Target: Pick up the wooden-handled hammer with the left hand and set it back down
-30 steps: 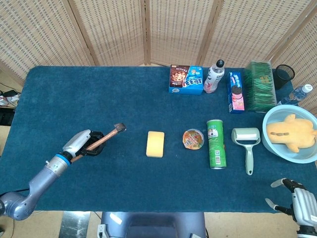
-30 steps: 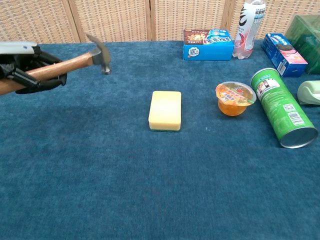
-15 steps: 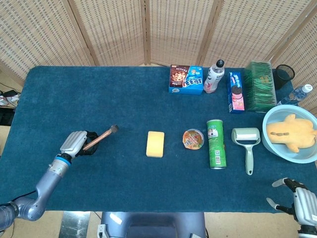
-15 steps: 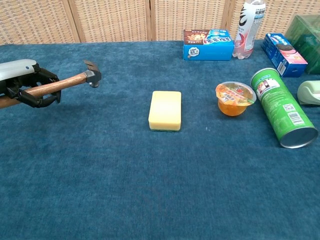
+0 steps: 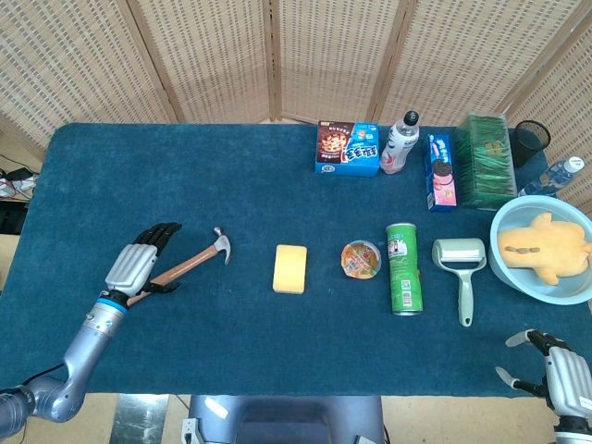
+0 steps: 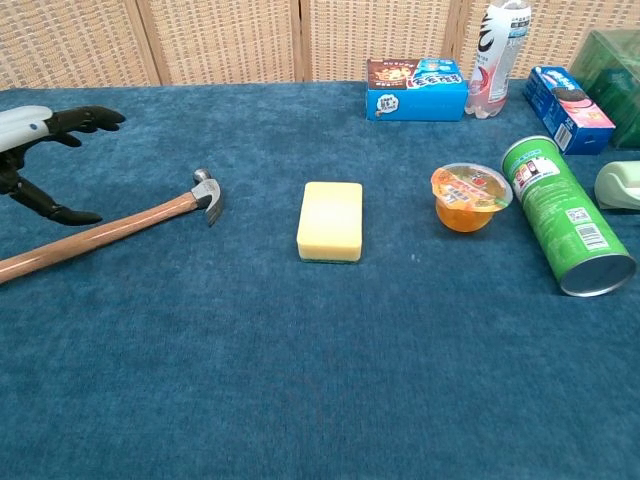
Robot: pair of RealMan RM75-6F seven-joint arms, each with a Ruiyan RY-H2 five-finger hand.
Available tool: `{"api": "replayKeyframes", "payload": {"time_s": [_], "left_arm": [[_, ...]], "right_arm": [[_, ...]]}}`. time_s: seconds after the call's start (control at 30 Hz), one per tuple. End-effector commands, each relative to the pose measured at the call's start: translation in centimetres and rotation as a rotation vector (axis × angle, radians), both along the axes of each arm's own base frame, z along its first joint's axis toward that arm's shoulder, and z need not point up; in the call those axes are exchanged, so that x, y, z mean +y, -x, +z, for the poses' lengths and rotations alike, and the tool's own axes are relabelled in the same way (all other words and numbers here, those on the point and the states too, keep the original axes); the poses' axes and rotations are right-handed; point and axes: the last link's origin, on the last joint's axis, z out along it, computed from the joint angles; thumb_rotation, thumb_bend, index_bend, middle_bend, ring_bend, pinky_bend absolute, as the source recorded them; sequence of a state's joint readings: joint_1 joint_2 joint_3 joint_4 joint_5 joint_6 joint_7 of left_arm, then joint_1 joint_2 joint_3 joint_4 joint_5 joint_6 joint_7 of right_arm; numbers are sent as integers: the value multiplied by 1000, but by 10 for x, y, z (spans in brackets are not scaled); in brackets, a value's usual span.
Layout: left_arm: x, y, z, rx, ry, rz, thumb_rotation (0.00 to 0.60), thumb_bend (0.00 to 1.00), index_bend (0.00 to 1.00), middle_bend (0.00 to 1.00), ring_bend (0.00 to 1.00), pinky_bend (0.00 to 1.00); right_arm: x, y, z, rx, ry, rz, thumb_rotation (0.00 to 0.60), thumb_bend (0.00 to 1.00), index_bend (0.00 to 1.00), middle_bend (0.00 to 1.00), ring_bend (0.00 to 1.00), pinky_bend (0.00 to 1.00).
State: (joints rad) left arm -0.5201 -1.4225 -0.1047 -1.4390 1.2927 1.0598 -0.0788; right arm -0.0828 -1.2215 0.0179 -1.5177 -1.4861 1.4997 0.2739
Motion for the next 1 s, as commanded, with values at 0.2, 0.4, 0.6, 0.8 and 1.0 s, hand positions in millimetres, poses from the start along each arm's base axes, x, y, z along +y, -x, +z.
{"api": "replayKeyframes", "payload": {"time_s": [0.2,0.4,0.6,0.8,1.0], "left_arm": [[-28,14,21,-13,-42,53,600,215,22,58,0,78],[-66,24,47,-5,-89,106,600,222,146,74,7,78],[-106,29,70,-40,-164,149,600,222,317,181,97,135],[-136,35,90,-39,-238,196,600,222,366,262,179,273],[-157,36,108,-9,-298,215,600,221,382,282,191,281]], "right_arm": [[-7,-3,3,20,2,16,600,157,462,439,396,323],[-18,-12,4,45,-9,58,600,157,463,444,396,321],[-28,-31,0,62,-25,158,600,158,463,455,397,321],[-34,-47,-3,96,-40,255,600,158,475,472,410,321],[-35,-54,-1,124,-28,299,600,158,497,494,420,321]]}}
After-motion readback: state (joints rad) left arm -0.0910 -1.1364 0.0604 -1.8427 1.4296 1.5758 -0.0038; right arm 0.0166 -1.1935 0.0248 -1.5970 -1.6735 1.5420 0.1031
